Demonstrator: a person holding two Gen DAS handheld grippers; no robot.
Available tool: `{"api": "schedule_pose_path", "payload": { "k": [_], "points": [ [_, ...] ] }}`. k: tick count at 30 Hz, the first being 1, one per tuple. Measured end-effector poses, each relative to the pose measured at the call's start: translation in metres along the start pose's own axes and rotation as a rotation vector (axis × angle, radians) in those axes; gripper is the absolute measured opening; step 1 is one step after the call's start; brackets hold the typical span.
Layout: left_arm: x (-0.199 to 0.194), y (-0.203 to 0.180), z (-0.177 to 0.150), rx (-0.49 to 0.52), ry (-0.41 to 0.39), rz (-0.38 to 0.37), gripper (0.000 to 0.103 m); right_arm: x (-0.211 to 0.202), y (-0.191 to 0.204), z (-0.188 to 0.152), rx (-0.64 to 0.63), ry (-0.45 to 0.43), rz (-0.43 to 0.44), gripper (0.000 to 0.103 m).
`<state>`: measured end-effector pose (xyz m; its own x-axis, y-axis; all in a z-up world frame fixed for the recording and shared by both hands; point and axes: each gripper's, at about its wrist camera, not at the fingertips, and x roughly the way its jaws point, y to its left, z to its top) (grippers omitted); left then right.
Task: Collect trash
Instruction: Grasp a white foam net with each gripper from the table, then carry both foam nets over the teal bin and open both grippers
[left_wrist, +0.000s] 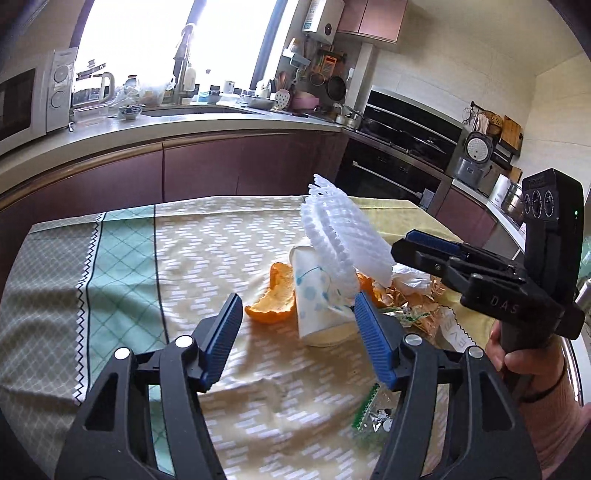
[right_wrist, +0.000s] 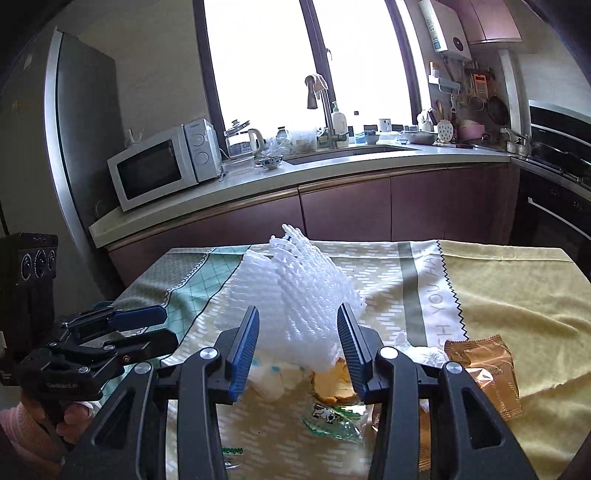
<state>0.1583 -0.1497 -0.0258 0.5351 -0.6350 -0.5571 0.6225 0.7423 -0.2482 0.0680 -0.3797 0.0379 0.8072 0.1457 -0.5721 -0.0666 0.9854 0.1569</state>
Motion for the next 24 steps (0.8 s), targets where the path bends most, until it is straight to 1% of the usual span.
{"api": "schedule_pose_path", "payload": {
  "k": [3, 6, 9, 10, 11, 13, 14, 15, 16, 19, 21, 24],
  "points": [
    [0.017, -0.007, 0.005, -0.009, 0.029, -0.019, 0.063, 0.007, 0.001, -0.001, -0.008, 0.009, -0.002, 0.042],
    [0.029, -0.006, 0.011, -0.025, 0.054, -0.031, 0.063, 0.015, -0.002, -0.003, -0.009, 0.020, -0.004, 0.042],
    [0.045, -0.006, 0.015, -0.057, 0.081, -0.055, 0.056, 0.020, -0.004, -0.004, -0.017, 0.027, -0.014, 0.042],
    [0.051, -0.005, 0.016, -0.069, 0.091, -0.060, 0.050, 0.020, -0.005, -0.004, -0.014, 0.029, -0.011, 0.042],
    [0.056, -0.004, 0.017, -0.083, 0.101, -0.067, 0.039, 0.021, -0.006, -0.004, -0.011, 0.031, -0.009, 0.042],
    [0.066, -0.002, 0.019, -0.103, 0.125, -0.086, 0.024, 0.022, -0.008, -0.004, -0.009, 0.033, -0.007, 0.042],
    [0.069, -0.001, 0.020, -0.109, 0.126, -0.087, 0.024, 0.022, -0.009, -0.004, -0.005, 0.033, -0.006, 0.041],
    [0.070, -0.001, 0.020, -0.112, 0.124, -0.089, 0.023, 0.022, -0.010, -0.004, -0.001, 0.033, -0.003, 0.040],
    [0.072, 0.000, 0.021, -0.112, 0.125, -0.091, 0.020, 0.022, -0.011, -0.004, 0.001, 0.033, 0.003, 0.035],
    [0.073, 0.001, 0.023, -0.116, 0.122, -0.098, 0.016, 0.022, -0.015, -0.004, 0.013, 0.035, 0.023, 0.021],
    [0.074, 0.000, 0.024, -0.113, 0.114, -0.094, 0.014, 0.021, -0.017, -0.004, 0.019, 0.031, 0.027, 0.016],
    [0.069, -0.001, 0.024, -0.111, 0.099, -0.097, 0.012, 0.015, -0.015, -0.001, 0.011, 0.009, 0.024, 0.011]
  ]
}}
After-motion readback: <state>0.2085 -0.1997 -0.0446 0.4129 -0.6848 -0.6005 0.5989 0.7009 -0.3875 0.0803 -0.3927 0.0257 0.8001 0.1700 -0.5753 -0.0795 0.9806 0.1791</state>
